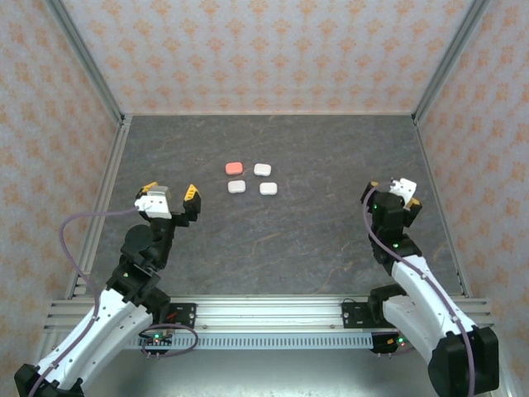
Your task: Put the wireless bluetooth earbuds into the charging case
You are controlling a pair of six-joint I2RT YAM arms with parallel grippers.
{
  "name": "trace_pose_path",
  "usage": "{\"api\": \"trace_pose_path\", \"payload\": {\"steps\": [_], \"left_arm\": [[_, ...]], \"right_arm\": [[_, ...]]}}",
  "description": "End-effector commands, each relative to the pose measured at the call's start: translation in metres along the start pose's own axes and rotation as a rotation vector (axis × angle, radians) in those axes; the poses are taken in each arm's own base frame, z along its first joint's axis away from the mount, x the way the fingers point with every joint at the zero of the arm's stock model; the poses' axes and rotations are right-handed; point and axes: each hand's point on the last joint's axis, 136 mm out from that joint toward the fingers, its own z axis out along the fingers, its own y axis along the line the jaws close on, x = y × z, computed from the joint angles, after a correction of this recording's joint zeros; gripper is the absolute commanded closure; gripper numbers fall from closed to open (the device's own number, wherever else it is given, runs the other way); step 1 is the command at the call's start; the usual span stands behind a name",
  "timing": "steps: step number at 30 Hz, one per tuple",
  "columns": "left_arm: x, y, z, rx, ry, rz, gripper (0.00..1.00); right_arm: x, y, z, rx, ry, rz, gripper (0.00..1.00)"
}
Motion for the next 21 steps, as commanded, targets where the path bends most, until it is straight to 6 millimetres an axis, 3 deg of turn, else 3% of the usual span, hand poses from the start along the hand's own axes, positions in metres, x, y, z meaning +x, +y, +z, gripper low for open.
{"api": "trace_pose_path", "payload": {"steps": [1,10,17,21], "left_arm": [[-0.002,0.006,-0.001,-0.028,-0.013,0.024,0.06],[0.004,0.007,0.003,-0.041,0.032,0.041,0.05],[0.01,0.004,0.007,-0.034,0.07,0.058,0.04],[0.014,0.004,0.008,-0.037,0.085,0.065,0.04]], "right_arm": [[0.001,0.001,0.008,0.0,-0.047,0.042,0.01],[0.029,0.032,0.032,-0.133,-0.079,-0.045,0.01],[0.032,0.062,0.043,-0.263,-0.094,-0.086,0.01],[0.037,0.067,0.046,-0.285,-0.117,-0.113,0.01]]}}
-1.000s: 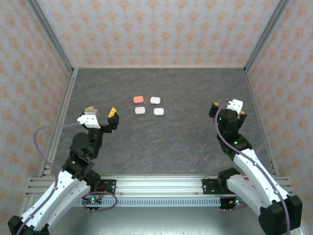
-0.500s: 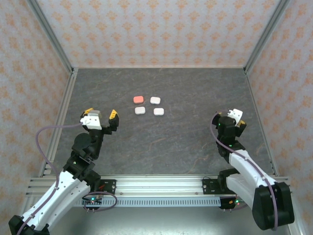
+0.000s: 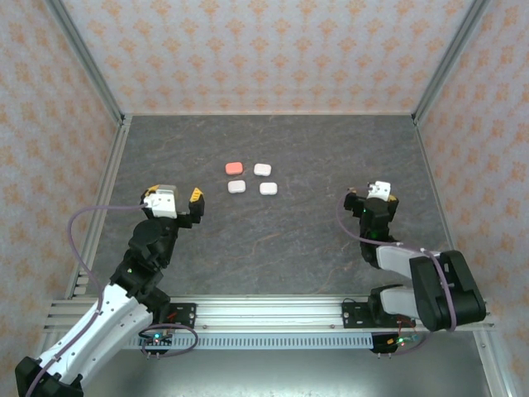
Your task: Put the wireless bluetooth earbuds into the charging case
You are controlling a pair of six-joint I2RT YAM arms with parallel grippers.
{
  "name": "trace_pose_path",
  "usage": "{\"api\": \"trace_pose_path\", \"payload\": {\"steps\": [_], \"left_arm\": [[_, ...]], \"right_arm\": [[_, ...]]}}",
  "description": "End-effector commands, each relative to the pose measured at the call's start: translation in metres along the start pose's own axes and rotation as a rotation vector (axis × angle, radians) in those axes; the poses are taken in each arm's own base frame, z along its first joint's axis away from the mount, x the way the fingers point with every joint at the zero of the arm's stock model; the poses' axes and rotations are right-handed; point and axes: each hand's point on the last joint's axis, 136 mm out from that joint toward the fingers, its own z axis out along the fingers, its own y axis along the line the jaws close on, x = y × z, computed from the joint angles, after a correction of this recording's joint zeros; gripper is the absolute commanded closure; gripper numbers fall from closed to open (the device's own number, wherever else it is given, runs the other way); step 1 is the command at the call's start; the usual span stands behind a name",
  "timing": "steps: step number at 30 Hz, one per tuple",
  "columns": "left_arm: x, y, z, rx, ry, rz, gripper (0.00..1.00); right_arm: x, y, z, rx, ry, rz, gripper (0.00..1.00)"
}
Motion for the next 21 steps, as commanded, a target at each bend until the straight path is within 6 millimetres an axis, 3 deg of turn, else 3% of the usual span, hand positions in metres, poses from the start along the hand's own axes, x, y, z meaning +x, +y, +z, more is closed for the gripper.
{"api": "trace_pose_path", "payload": {"steps": [1,7,13,17,21], "left_arm": [[-0.01,0.006,0.0,-0.031,-0.007,0.011,0.04],[-0.007,0.006,0.005,-0.043,0.02,0.024,0.03],[-0.003,0.005,0.011,-0.052,0.033,0.017,0.03],[0.0,0.001,0.017,-0.039,0.042,0.022,0.02],[0.002,0.001,0.019,-0.041,0.049,0.033,0.02]], "right_arm": [[-0.018,0.01,0.004,-0.052,-0.105,-0.008,0.01],[-0.003,0.008,0.015,-0.031,-0.099,-0.01,0.01],[-0.001,0.01,0.024,-0.044,-0.066,-0.012,0.01],[0.002,-0.002,0.053,-0.036,0.083,0.06,0.01],[0.002,-0.01,0.055,-0.031,0.094,0.103,0.01]]}}
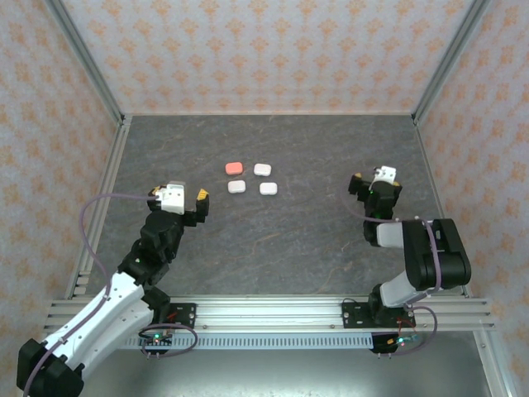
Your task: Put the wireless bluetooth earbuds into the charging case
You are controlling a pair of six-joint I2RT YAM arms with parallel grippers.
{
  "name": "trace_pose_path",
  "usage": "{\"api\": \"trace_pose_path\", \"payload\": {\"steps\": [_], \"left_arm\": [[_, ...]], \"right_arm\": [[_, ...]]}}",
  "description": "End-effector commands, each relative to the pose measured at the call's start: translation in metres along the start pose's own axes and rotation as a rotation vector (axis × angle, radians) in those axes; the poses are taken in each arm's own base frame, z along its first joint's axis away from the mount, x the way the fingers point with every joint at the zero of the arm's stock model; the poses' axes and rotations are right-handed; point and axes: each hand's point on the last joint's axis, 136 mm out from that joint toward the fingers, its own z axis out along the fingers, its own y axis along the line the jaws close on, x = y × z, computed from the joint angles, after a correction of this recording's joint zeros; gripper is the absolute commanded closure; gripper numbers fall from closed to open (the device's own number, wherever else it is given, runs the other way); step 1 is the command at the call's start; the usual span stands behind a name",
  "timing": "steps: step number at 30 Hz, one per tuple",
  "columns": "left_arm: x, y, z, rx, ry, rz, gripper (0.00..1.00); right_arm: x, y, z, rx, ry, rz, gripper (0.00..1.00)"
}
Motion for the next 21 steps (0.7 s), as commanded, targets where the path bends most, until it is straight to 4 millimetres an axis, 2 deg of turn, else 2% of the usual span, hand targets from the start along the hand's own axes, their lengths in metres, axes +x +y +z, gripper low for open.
{"api": "trace_pose_path", "payload": {"steps": [1,4,8,11,15,18,21], "left_arm": [[-0.024,0.007,-0.001,-0.028,-0.066,-0.02,0.02],[-0.021,0.014,0.001,-0.065,-0.054,-0.015,0.01],[-0.011,0.045,0.007,-0.209,-0.014,-0.036,0.0],[0.005,0.075,0.014,-0.339,0.043,-0.059,0.0],[0.029,0.101,0.023,-0.427,0.097,-0.079,0.0],[0.045,0.11,0.03,-0.447,0.11,-0.077,0.0],[0.06,0.108,0.04,-0.423,0.129,-0.054,0.0]], "right_arm": [[0.02,0.003,0.0,-0.033,0.087,0.034,0.01],[0.02,0.003,-0.001,-0.032,0.086,0.034,0.01],[0.02,0.003,-0.001,-0.033,0.087,0.033,0.01],[0.02,0.003,-0.001,-0.032,0.087,0.033,0.01],[0.02,0.003,-0.001,-0.033,0.087,0.031,0.01],[0.02,0.003,-0.001,-0.032,0.087,0.031,0.01],[0.019,0.003,-0.001,-0.032,0.085,0.032,0.01]]}}
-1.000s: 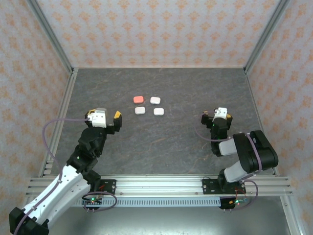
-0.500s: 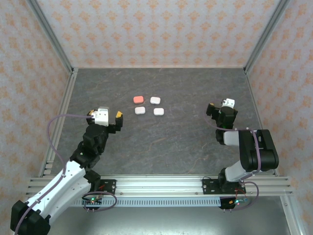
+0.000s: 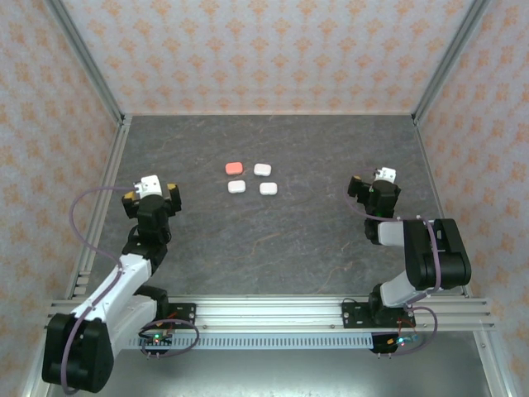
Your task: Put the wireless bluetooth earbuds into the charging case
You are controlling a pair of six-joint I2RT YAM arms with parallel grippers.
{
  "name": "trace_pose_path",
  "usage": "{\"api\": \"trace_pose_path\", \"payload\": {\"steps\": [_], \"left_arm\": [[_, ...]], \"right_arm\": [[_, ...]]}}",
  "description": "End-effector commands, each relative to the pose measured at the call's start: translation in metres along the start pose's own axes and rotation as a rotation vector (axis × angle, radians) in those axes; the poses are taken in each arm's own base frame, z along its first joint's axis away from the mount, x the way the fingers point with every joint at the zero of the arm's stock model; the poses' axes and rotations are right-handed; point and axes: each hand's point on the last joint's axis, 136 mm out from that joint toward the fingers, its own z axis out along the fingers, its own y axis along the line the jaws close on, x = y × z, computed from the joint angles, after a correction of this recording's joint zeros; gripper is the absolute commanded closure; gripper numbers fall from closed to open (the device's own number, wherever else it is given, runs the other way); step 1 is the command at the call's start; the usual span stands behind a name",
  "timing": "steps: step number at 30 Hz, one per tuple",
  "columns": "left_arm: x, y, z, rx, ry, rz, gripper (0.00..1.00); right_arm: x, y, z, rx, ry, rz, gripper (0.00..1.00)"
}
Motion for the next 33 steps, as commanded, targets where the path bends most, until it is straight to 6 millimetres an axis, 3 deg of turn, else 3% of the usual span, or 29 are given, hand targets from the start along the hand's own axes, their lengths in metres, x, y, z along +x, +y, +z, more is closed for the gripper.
{"api": "trace_pose_path", "payload": {"steps": [1,8,10,15,19,26,29,31,33], "left_arm": [[0.002,-0.006,0.009,0.021,-0.043,-0.015,0.0],[0.013,-0.039,0.037,0.115,-0.053,-0.027,0.0],[0.011,-0.045,0.04,0.146,-0.076,-0.051,0.0],[0.032,-0.052,0.045,0.174,-0.11,-0.059,0.0],[0.03,-0.057,0.04,0.21,-0.122,-0.048,0.0],[0.034,-0.03,0.041,0.099,-0.144,-0.142,0.0],[0.035,-0.022,0.055,0.06,-0.08,-0.172,0.0],[0.035,-0.042,0.072,0.119,0.018,-0.102,0.0],[0.034,-0.065,0.077,0.187,0.066,-0.012,0.0]], "right_arm": [[0.0,0.001,0.0,-0.006,0.001,0.013,0.01],[0.0,0.001,-0.001,-0.005,0.0,0.013,0.01],[0.0,0.001,0.0,-0.003,0.0,0.012,0.01],[0.0,0.001,0.0,-0.004,0.0,0.011,0.01],[0.0,0.001,0.0,-0.005,0.0,0.011,0.01],[0.0,0.001,-0.001,-0.004,0.001,0.01,0.01],[0.0,0.001,-0.001,-0.001,0.0,0.006,0.01],[0.0,0.002,-0.001,-0.002,0.0,0.006,0.01],[0.001,0.002,-0.001,0.003,0.0,0.004,0.01]]}}
